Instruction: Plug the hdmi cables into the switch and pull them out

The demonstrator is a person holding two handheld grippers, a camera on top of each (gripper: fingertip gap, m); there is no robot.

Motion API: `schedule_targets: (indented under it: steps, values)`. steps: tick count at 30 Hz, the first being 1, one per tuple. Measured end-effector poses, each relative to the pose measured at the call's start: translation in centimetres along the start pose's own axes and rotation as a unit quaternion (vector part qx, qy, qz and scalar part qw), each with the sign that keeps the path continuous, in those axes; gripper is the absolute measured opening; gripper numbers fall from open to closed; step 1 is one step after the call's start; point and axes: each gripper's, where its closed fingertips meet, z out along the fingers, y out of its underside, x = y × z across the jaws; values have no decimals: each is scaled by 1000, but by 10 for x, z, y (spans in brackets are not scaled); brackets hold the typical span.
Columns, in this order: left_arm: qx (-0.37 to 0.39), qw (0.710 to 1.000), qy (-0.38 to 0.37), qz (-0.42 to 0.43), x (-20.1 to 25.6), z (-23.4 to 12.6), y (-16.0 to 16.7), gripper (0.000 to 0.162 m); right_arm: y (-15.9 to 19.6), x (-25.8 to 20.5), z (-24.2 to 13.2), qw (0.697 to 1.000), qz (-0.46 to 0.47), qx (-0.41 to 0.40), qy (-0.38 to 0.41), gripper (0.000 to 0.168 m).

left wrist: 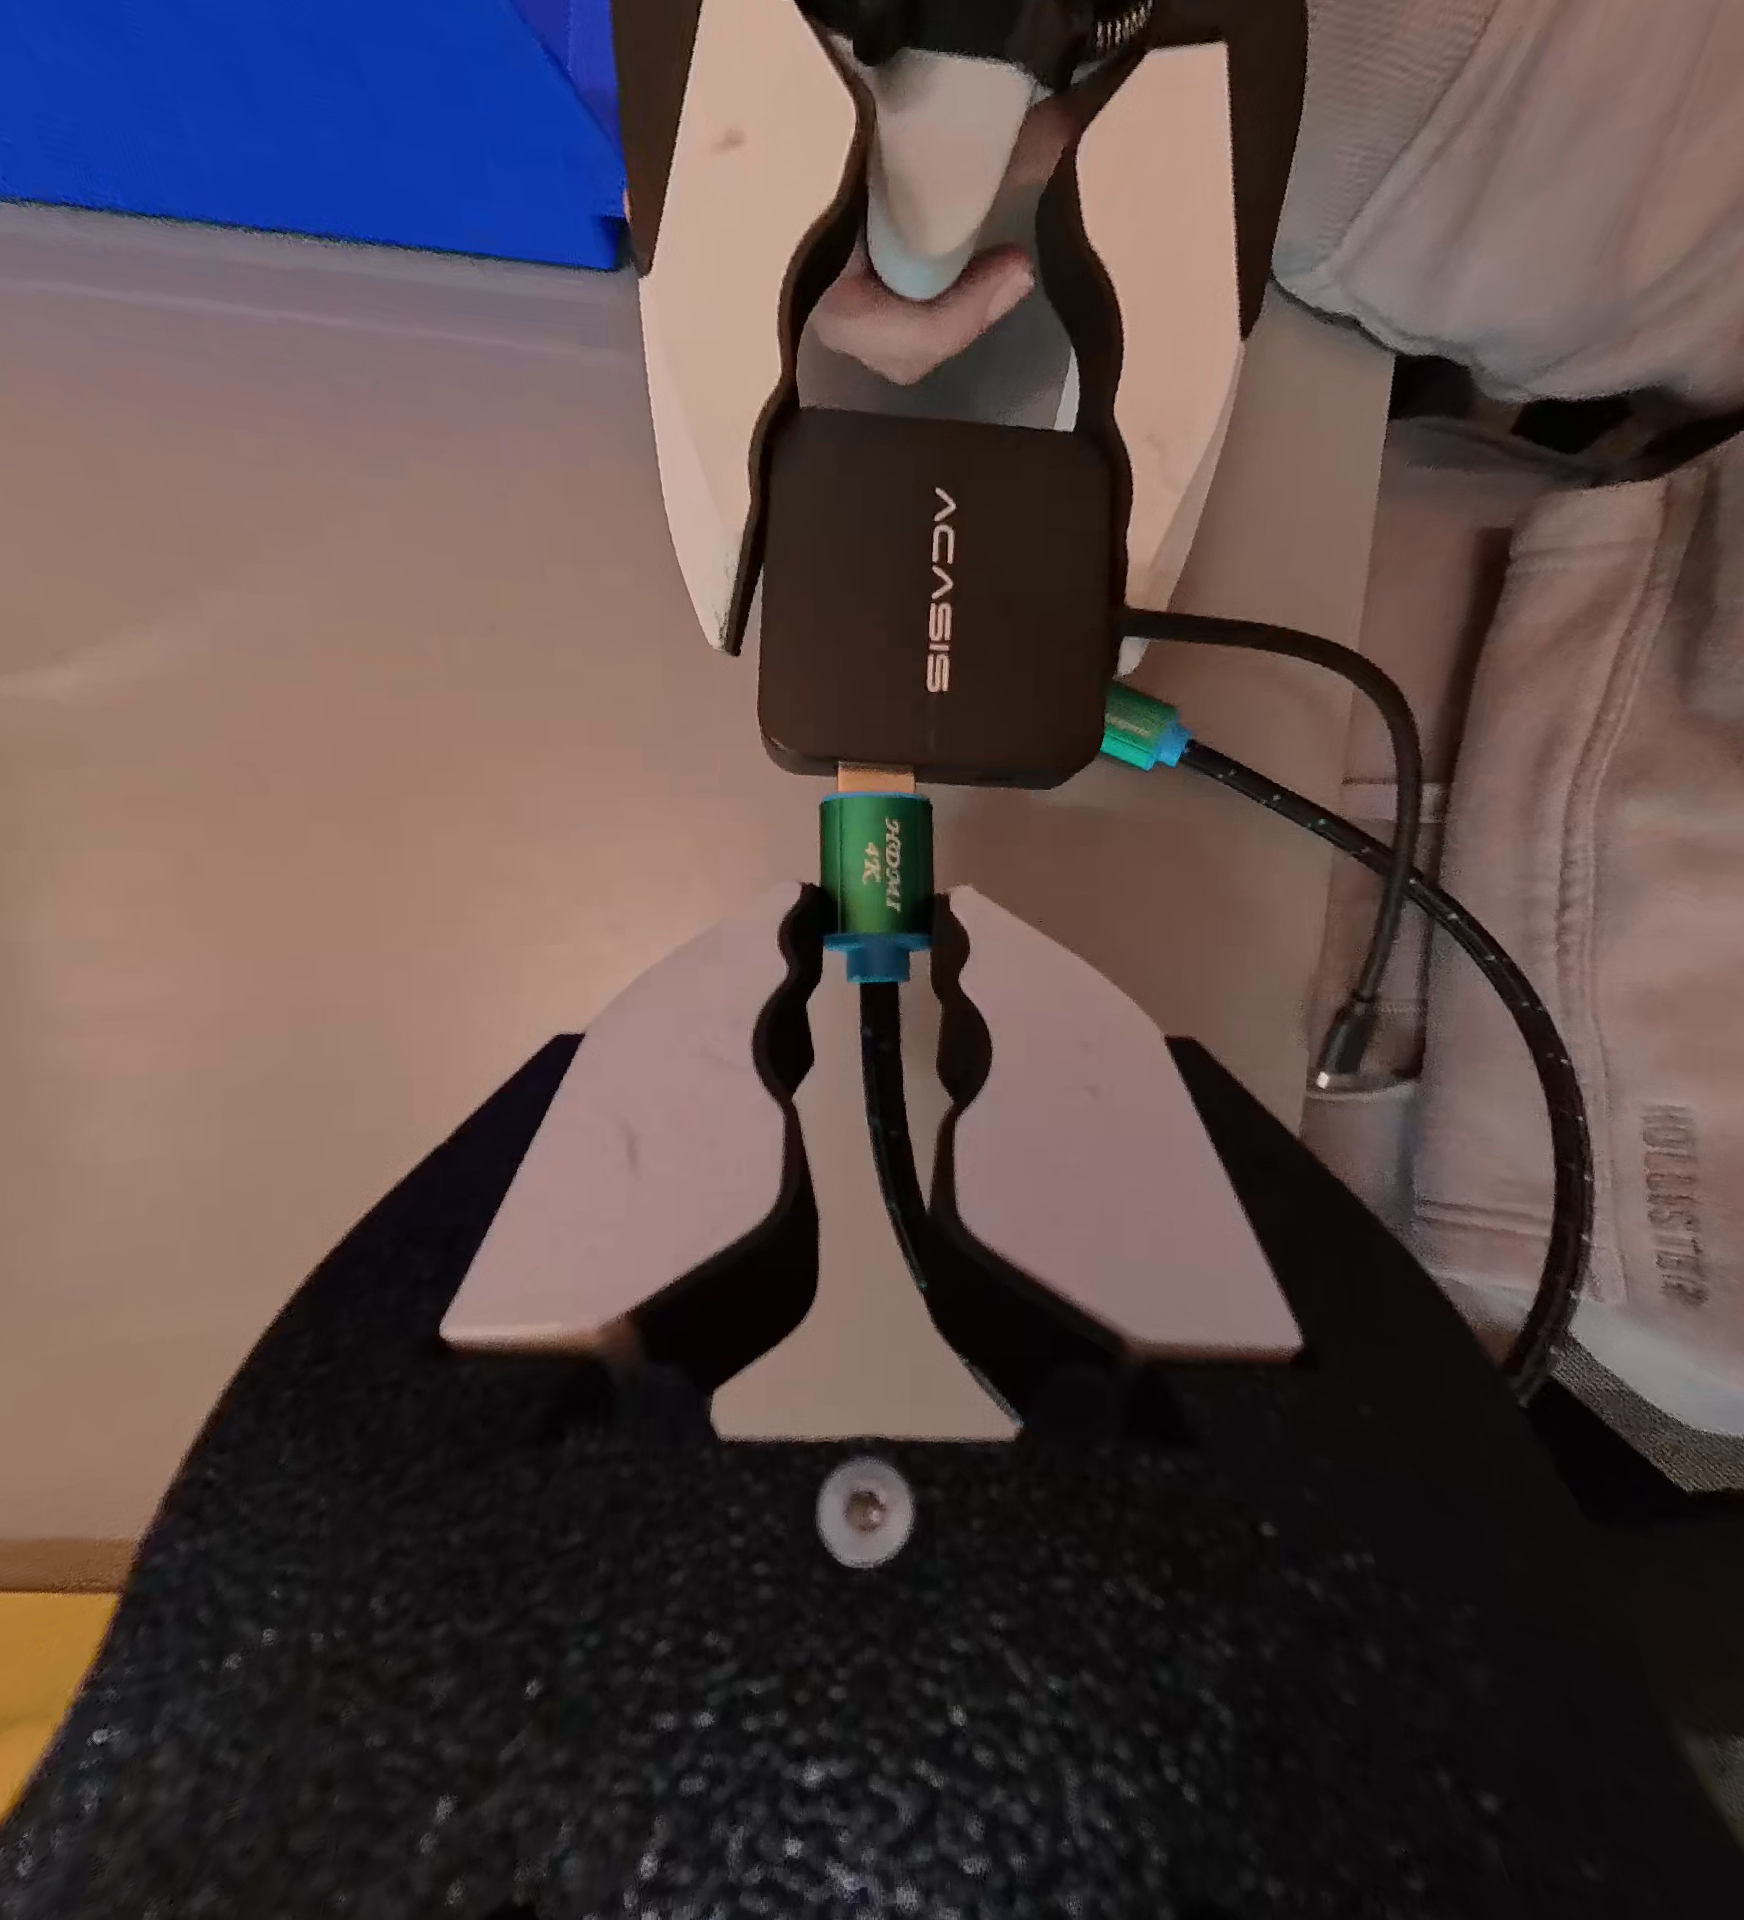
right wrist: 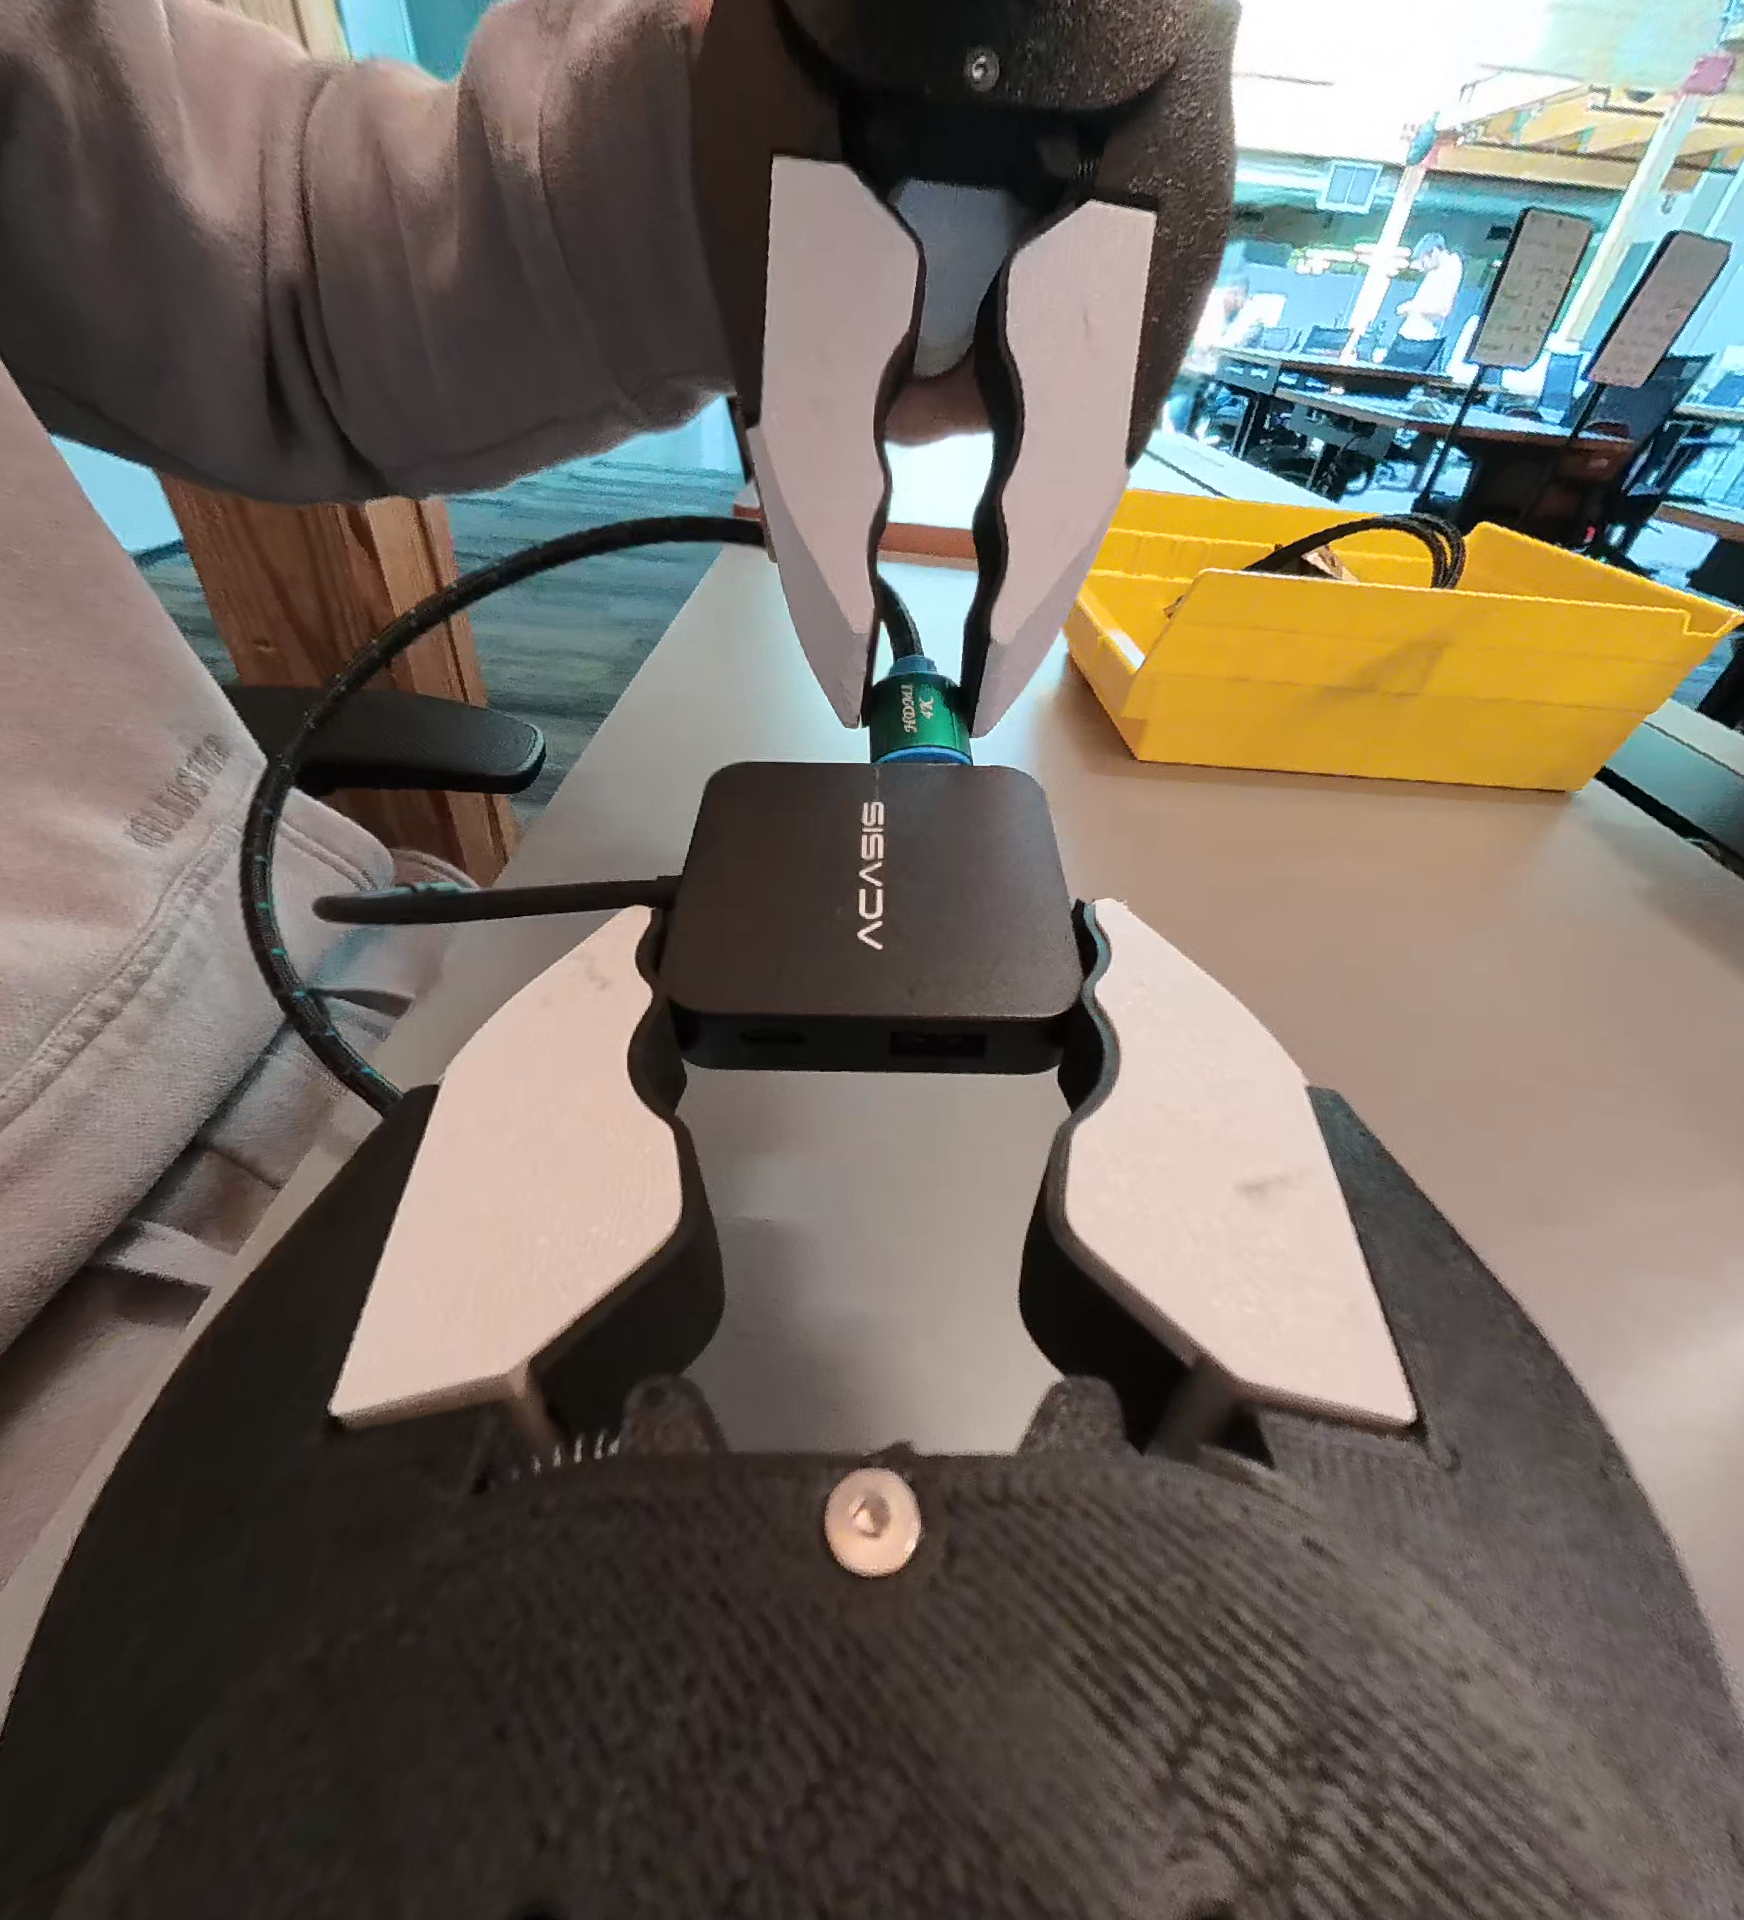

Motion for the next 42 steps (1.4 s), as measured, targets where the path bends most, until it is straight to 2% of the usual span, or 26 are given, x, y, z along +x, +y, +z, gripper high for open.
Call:
schedule_targets:
  steps: [6,9,13,16,23,31,35,38,42]
  values:
    - [95,995,-6,-1,-1,-14,-15,19,-14,2,-3,999,9,45,5,73]
    - [110,992,-42,38,-5,-11,-12,20,-12,6,-3,999,-12,33,25,73]
    - [188,979,-72,31,-7,-15,-18,20,-19,9,-6,998,-15,55,31,72]
    - [214,972,-92,36,-6,-19,-21,20,-23,9,-7,997,-13,68,29,73]
    - [210,974,-85,28,-4,-23,-15,19,-22,7,-8,997,-15,66,27,73]
    - [169,983,-57,50,3,-18,-3,18,-15,-4,0,999,-3,40,-7,73]
    - [186,979,-69,46,3,-20,-8,18,-15,-3,1,999,-3,38,-4,73]
    - [157,982,-84,57,0,-18,-4,17,-12,-1,4,1000,-2,26,4,73]
    - [163,982,-84,44,-4,-16,-3,17,-11,2,5,1000,0,28,12,73]
